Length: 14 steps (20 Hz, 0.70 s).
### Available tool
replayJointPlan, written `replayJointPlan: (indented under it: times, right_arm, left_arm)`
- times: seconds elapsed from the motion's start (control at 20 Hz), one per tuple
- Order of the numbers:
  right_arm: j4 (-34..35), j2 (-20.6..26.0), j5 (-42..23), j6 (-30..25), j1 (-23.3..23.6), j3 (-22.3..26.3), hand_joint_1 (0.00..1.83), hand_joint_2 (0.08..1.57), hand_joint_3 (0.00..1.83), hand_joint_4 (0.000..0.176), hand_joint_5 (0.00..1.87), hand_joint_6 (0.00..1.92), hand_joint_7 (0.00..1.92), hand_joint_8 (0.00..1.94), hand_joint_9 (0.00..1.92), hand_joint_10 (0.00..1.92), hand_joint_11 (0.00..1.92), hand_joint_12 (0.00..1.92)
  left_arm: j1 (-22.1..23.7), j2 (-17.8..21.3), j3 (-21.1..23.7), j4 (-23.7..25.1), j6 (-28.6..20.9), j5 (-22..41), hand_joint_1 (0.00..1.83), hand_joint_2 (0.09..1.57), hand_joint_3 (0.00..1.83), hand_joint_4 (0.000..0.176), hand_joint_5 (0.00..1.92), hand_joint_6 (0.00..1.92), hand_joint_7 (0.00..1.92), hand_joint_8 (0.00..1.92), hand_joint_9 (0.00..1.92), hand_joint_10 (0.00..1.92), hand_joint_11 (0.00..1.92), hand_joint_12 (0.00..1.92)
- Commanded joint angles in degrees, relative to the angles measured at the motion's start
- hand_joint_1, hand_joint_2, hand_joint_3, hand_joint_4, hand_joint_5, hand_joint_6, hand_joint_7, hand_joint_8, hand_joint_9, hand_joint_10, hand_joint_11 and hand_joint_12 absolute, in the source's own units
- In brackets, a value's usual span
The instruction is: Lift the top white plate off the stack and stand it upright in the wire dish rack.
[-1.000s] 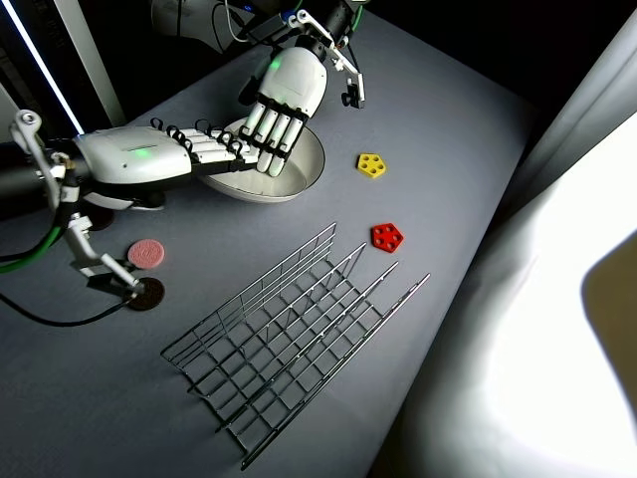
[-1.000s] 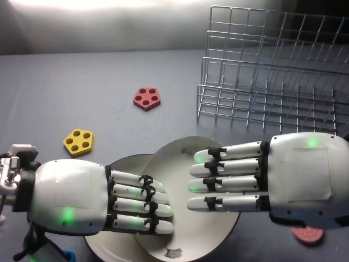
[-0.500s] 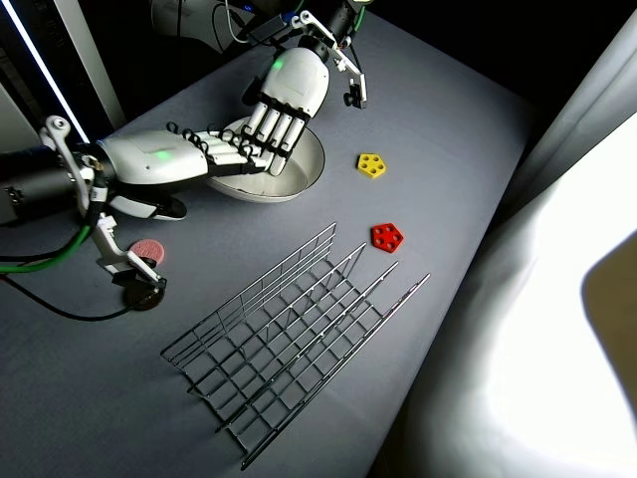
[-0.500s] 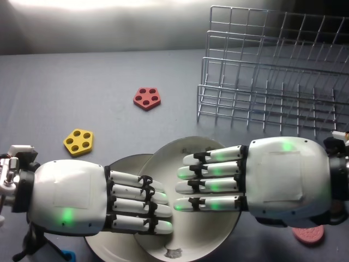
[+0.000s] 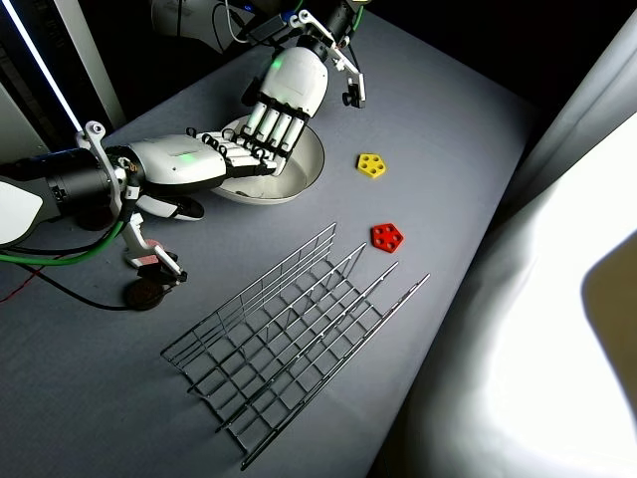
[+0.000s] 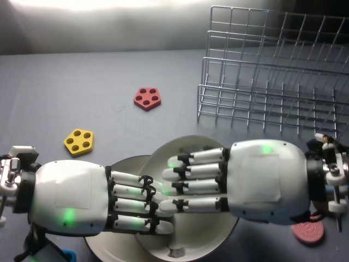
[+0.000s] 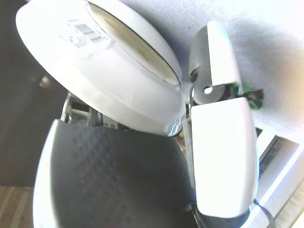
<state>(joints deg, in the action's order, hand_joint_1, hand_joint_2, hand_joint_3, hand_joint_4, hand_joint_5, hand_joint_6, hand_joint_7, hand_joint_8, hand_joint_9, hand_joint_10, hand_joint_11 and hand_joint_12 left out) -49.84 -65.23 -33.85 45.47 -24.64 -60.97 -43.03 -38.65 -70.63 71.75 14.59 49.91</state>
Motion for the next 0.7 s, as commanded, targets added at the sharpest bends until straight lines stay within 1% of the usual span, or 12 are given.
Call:
replayJointPlan:
  times: [0.0, 0.1, 0.15, 0.2, 0.25, 0.35, 0.4, 0.45, 0.5, 0.55, 0.6, 0.65]
  right_arm:
    - [2.0, -0.1, -4.3, 0.5, 0.7, 0.0, 1.26, 1.06, 0.0, 0.0, 0.13, 0.02, 0.09, 0.01, 0.08, 0.01, 0.16, 0.05]
    - [2.0, 0.0, -4.1, 0.5, 1.9, -0.2, 1.25, 1.1, 0.0, 0.0, 0.26, 0.01, 0.19, 0.01, 0.19, 0.01, 0.23, 0.07]
    - [2.0, 0.1, -4.0, 0.5, 2.6, -0.1, 1.29, 1.07, 0.0, 0.0, 0.36, 0.01, 0.31, 0.01, 0.31, 0.02, 0.35, 0.1]
    - [2.0, 0.1, -4.0, 0.5, 3.1, -0.1, 1.33, 1.08, 0.0, 0.0, 0.45, 0.01, 0.34, 0.01, 0.36, 0.01, 0.41, 0.11]
    - [2.0, 0.1, -4.0, 0.5, 3.4, -0.1, 1.34, 1.09, 0.0, 0.0, 0.5, 0.0, 0.38, 0.0, 0.43, 0.01, 0.49, 0.11]
    - [2.0, 0.1, -3.8, 0.5, 4.1, 0.2, 1.39, 1.14, 0.0, 0.0, 0.61, 0.01, 0.63, 0.01, 0.68, 0.01, 0.7, 0.12]
    - [2.0, 0.1, -3.4, 0.5, 4.3, 0.4, 1.41, 1.14, 0.0, 0.0, 0.69, 0.01, 0.73, 0.01, 0.76, 0.01, 0.77, 0.12]
    - [2.0, 0.1, -3.0, 0.5, 4.5, 0.7, 1.75, 1.0, 0.12, 0.0, 0.79, 0.0, 0.85, 0.01, 0.86, 0.01, 0.76, 1.16]
    - [2.1, 0.0, -2.6, 0.5, 4.7, 1.0, 1.54, 1.1, 0.01, 0.0, 0.84, 0.92, 0.92, 0.63, 0.92, 0.79, 0.87, 1.42]
    - [2.3, -0.2, -2.3, 0.5, 4.8, 1.3, 1.5, 1.13, 0.0, 0.0, 0.81, 1.16, 0.89, 0.87, 0.9, 1.0, 0.86, 1.52]
    - [2.8, -0.4, -2.0, 0.5, 5.0, 1.4, 1.49, 1.11, 0.0, 0.0, 0.84, 1.15, 0.96, 0.82, 0.95, 0.93, 0.89, 1.48]
    - [3.4, -0.6, -1.7, 0.5, 5.1, 1.6, 1.49, 1.09, 0.0, 0.0, 0.89, 1.12, 0.97, 0.8, 1.0, 0.84, 0.92, 1.43]
  left_arm:
    - [0.7, -0.6, 0.4, -0.8, 0.0, 1.7, 0.36, 0.96, 0.0, 0.0, 0.01, 0.0, 0.01, 0.0, 0.01, 0.0, 0.0, 0.08]
    - [0.9, -0.9, 0.2, -0.8, 0.0, 1.8, 0.35, 0.96, 0.0, 0.0, 0.01, 0.0, 0.02, 0.0, 0.03, 0.01, 0.03, 0.09]
    - [0.9, -1.0, 0.1, -0.8, 0.0, 1.8, 0.38, 0.96, 0.0, 0.0, 0.01, 0.0, 0.03, 0.0, 0.03, 0.01, 0.03, 0.09]
    - [0.9, -1.0, 0.1, -0.8, 0.0, 1.8, 0.35, 0.96, 0.0, 0.0, 0.0, 0.0, 0.02, 0.0, 0.02, 0.0, 0.02, 0.09]
    - [0.8, -1.0, 0.1, -0.8, 0.0, 1.8, 0.39, 0.95, 0.0, 0.0, 0.02, 0.01, 0.03, 0.01, 0.03, 0.01, 0.03, 0.09]
    - [0.8, -1.0, 0.1, -0.8, 0.0, 1.8, 0.37, 0.95, 0.0, 0.0, 0.01, 0.0, 0.02, 0.0, 0.02, 0.0, 0.03, 0.09]
    - [0.8, -1.0, 0.0, -0.8, 0.0, 1.7, 0.38, 0.95, 0.0, 0.0, 0.03, 0.01, 0.04, 0.01, 0.04, 0.01, 0.04, 0.1]
    - [0.8, -1.0, 0.0, -0.8, 0.0, 1.7, 0.38, 0.95, 0.0, 0.0, 0.02, 0.0, 0.04, 0.01, 0.04, 0.01, 0.04, 0.1]
    - [0.8, -1.1, -0.1, -0.8, 0.0, 1.7, 0.36, 0.95, 0.0, 0.0, 0.0, 0.0, 0.02, 0.0, 0.02, 0.0, 0.02, 0.1]
    - [0.8, -1.1, -0.1, -0.8, 0.0, 1.7, 0.36, 0.96, 0.0, 0.0, 0.0, 0.0, 0.02, 0.0, 0.03, 0.0, 0.03, 0.1]
    - [0.8, -1.1, 0.0, -0.9, 0.0, 1.7, 0.35, 0.96, 0.0, 0.0, 0.0, 0.0, 0.01, 0.0, 0.01, 0.0, 0.02, 0.1]
    - [0.8, -1.1, 0.0, -1.0, 0.0, 1.7, 0.35, 0.96, 0.0, 0.0, 0.0, 0.0, 0.01, 0.0, 0.02, 0.0, 0.02, 0.1]
